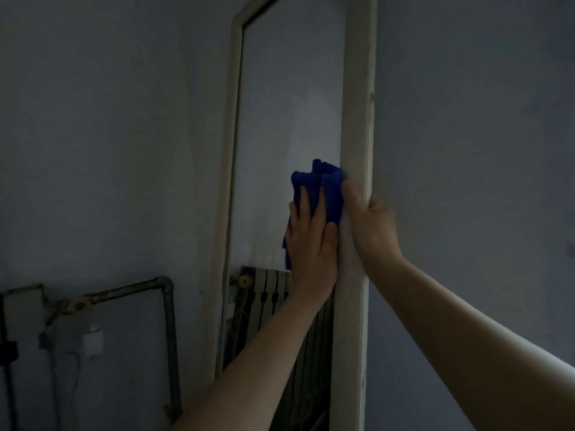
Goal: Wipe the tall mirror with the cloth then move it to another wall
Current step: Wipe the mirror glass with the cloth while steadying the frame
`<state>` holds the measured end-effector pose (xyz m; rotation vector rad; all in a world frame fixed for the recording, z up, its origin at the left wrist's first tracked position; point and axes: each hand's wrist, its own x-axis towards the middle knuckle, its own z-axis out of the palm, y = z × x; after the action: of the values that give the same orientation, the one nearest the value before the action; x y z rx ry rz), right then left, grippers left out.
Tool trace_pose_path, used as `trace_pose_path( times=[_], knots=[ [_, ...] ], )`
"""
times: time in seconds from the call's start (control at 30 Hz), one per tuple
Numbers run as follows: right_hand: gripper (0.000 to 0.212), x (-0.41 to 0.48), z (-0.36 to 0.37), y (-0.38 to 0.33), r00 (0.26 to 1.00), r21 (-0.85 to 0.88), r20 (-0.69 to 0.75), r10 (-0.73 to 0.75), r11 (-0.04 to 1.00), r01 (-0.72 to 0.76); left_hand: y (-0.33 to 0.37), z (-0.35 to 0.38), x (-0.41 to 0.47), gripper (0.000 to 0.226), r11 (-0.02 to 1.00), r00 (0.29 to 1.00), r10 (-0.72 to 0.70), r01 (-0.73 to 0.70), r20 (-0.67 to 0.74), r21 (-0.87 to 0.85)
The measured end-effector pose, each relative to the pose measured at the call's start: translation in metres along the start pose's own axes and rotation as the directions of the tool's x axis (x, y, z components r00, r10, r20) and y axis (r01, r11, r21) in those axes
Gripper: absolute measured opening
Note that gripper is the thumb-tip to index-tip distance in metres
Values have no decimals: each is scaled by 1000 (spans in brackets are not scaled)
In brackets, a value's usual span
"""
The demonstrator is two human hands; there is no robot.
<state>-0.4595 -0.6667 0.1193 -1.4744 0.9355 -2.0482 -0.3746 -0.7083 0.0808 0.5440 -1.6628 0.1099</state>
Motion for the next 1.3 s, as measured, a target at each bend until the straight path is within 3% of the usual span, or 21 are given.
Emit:
trace_pose_path(
  times=[0.17, 0.3, 0.43, 0.63, 0.77, 0.9, 1.0, 1.17, 1.3],
  knots=[
    [48, -16, -3, 15, 1000, -31, 10, -15, 999, 15, -32, -10, -12, 53, 1000, 1000, 18, -18, 11, -14],
    [46, -12, -5, 21, 998, -62, -30, -54, 997, 52, -97, -33, -6, 52, 983, 980, -179, 175, -86, -48],
    [63, -12, -4, 22, 998, -55, -23, -51, 997, 49, -156, -56, -8, 52, 899, 887, -437, 436, -150, -38],
    [64, -16, -2, 16, 999, -66, -23, -44, 997, 42, -144, -54, -15, 55, 834, 820, -545, 551, -174, -14],
    [40, -18, -2, 17, 998, -73, -41, -40, 997, 37, -83, -35, -36, 55, 901, 897, -433, 429, -84, -60],
    [43, -18, -3, 16, 998, -100, -48, -32, 995, 27, -16, -16, -45, 63, 918, 947, -318, 319, 42, -238],
    [44, -17, -4, 15, 998, -84, -53, -44, 996, 39, 11, -3, -53, 62, 950, 974, -213, 224, 77, -216],
    [59, -17, -7, 14, 998, -71, -35, -48, 996, 46, -5, 1, -56, 54, 992, 993, -102, 106, 57, -72],
    [47, -16, -9, 15, 998, -119, -39, -47, 992, 42, -60, -20, -39, 50, 989, 989, -150, 150, 7, -16]
  ],
)
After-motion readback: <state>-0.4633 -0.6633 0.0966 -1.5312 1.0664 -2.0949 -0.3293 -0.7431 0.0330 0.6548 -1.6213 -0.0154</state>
